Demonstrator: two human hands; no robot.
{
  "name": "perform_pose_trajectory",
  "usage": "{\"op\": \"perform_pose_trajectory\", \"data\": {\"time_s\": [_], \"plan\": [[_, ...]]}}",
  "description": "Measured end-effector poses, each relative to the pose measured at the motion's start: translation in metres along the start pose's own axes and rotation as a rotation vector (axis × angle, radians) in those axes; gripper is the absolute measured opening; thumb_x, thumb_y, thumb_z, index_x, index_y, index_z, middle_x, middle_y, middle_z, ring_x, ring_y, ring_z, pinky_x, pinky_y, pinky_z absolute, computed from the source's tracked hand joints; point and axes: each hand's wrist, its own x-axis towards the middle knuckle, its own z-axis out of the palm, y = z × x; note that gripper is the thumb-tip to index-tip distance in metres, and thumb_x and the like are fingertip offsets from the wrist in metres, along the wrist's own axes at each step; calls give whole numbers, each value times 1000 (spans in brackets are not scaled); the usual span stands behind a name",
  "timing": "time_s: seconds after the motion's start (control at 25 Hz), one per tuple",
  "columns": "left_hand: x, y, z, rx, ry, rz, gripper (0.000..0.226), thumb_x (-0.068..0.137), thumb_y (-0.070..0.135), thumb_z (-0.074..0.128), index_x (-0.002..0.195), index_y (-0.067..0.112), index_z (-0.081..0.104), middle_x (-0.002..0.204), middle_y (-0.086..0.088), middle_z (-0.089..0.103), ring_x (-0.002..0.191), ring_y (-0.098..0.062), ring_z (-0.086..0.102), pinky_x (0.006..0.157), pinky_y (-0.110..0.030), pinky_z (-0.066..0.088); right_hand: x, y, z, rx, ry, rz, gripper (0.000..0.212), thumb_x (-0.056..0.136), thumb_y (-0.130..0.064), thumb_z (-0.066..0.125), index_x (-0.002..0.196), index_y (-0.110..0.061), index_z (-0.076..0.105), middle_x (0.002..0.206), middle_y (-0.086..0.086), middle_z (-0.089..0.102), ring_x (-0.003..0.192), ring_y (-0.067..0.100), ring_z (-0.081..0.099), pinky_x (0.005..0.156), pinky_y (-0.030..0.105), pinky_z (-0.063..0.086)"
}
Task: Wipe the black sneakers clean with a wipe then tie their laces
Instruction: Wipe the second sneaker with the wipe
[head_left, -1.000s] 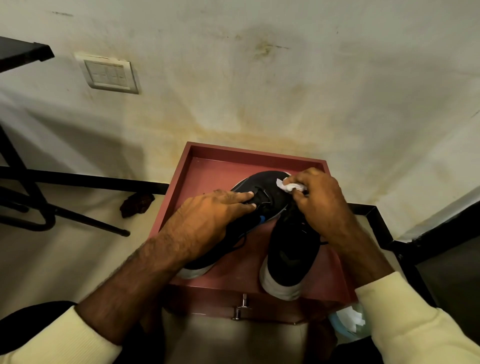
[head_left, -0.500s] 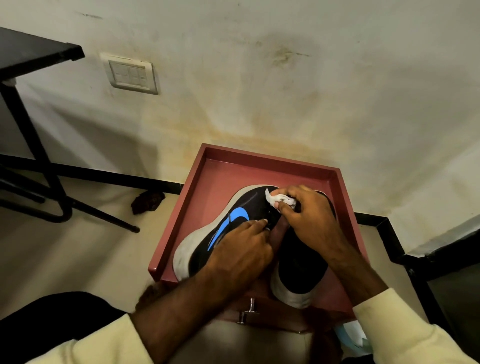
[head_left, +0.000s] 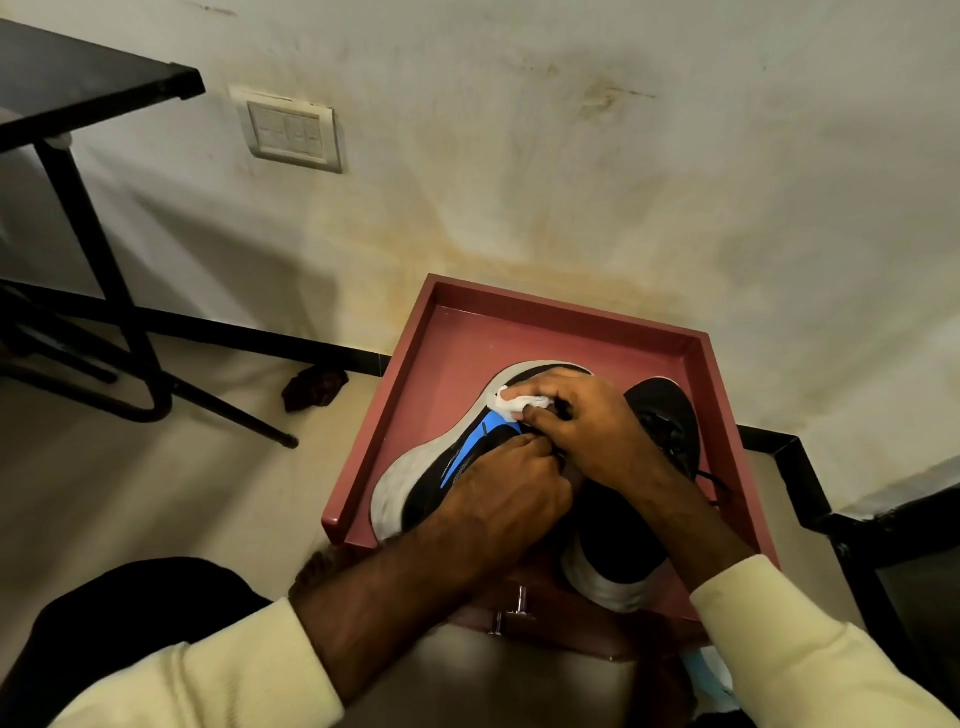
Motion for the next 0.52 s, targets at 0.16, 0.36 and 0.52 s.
{"op": "perform_pose_trajectory", "data": {"time_s": [0.16,0.36,0.52], "plan": [[1,9,-4,27,-32,-2,27,97,12,63,122,3,69,126,-17,69,132,-34,55,118,-49,38,6,6,2,-165,301,186,28,94,-6,66,119,-15,77,111,3,71,102,20,65,84,25,45],[0,8,-1,17,-42,-31,21,90,7,68,110,2,73,104,-16,76,107,-32,68,103,-47,52,6,-5,1,-43,-50,46,27,92,-14,72,117,-24,80,115,-6,75,103,11,67,88,18,50],[2,10,6,6,-89,5,22,92,15,70,113,9,74,120,-16,73,129,-34,58,116,-51,40,10,10,-12,-150,286,243,24,93,-10,72,113,-22,79,111,0,75,99,19,69,85,27,52]]}}
